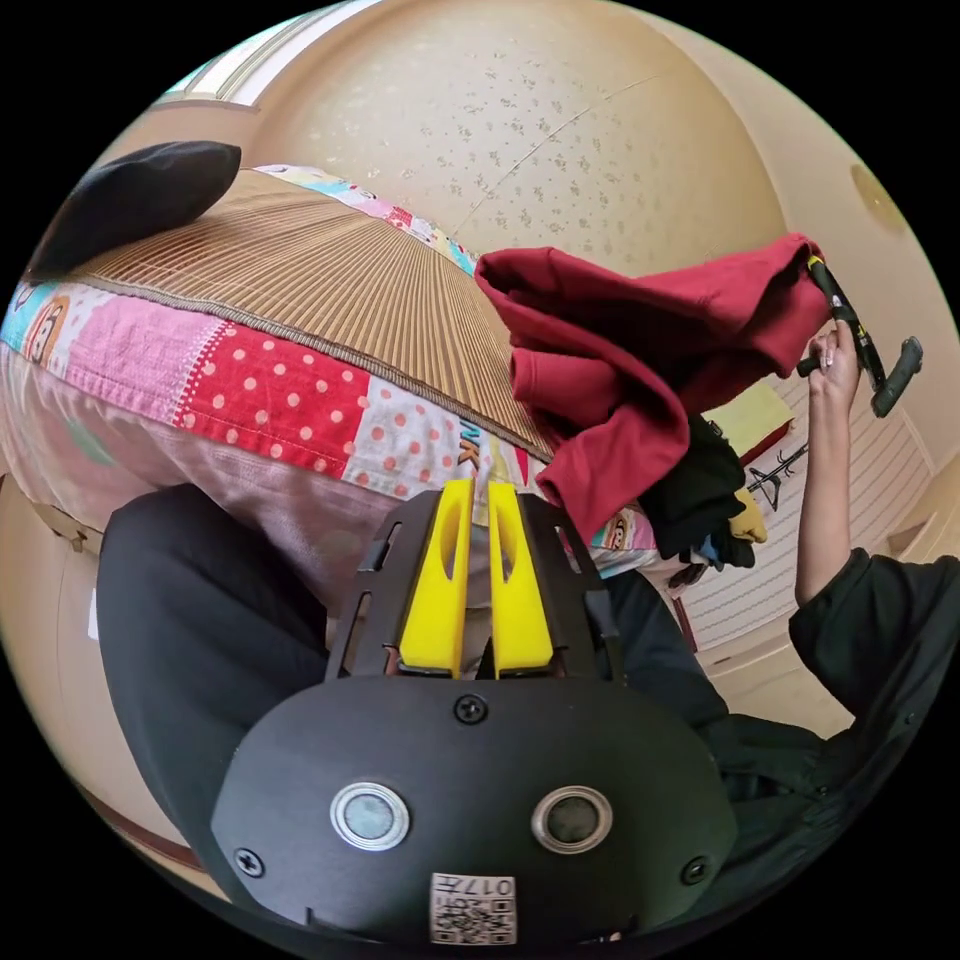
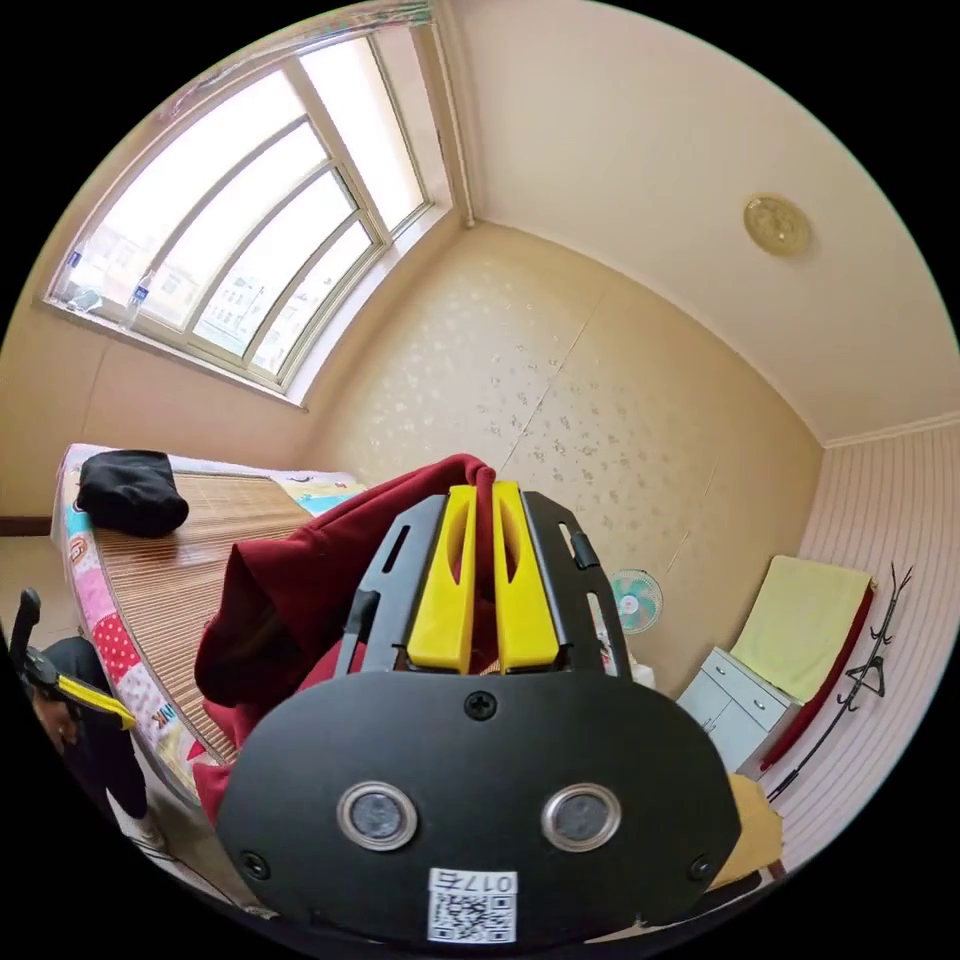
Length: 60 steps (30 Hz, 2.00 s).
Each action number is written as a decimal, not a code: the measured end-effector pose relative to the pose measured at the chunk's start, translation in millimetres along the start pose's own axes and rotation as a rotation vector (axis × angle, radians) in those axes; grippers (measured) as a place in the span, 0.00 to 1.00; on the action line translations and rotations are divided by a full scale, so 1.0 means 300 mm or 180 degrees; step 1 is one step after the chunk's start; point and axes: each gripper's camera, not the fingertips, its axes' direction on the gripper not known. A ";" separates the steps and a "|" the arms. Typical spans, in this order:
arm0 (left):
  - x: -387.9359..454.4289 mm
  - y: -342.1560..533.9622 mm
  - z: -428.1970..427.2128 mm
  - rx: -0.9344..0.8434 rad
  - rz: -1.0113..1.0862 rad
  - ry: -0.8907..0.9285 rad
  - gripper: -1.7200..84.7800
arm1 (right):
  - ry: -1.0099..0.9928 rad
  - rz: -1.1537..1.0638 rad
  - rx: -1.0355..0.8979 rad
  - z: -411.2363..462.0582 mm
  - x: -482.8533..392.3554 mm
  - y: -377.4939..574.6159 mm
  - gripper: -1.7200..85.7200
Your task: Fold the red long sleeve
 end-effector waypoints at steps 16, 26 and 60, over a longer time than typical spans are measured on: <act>0.090 -0.297 -0.002 -0.0371 -0.0048 0.0738 0.13 | 0.0274 0.0886 -0.1208 -0.310 0.270 0.531 0.06; -0.161 -0.445 0.071 -0.0051 -0.1641 0.2428 0.14 | 0.0181 0.1725 -0.1587 -0.454 0.483 0.748 0.06; 1.052 -1.410 -1.040 0.1338 0.0684 0.0879 0.02 | -0.0592 0.1556 -0.0063 -0.136 0.810 -0.193 0.07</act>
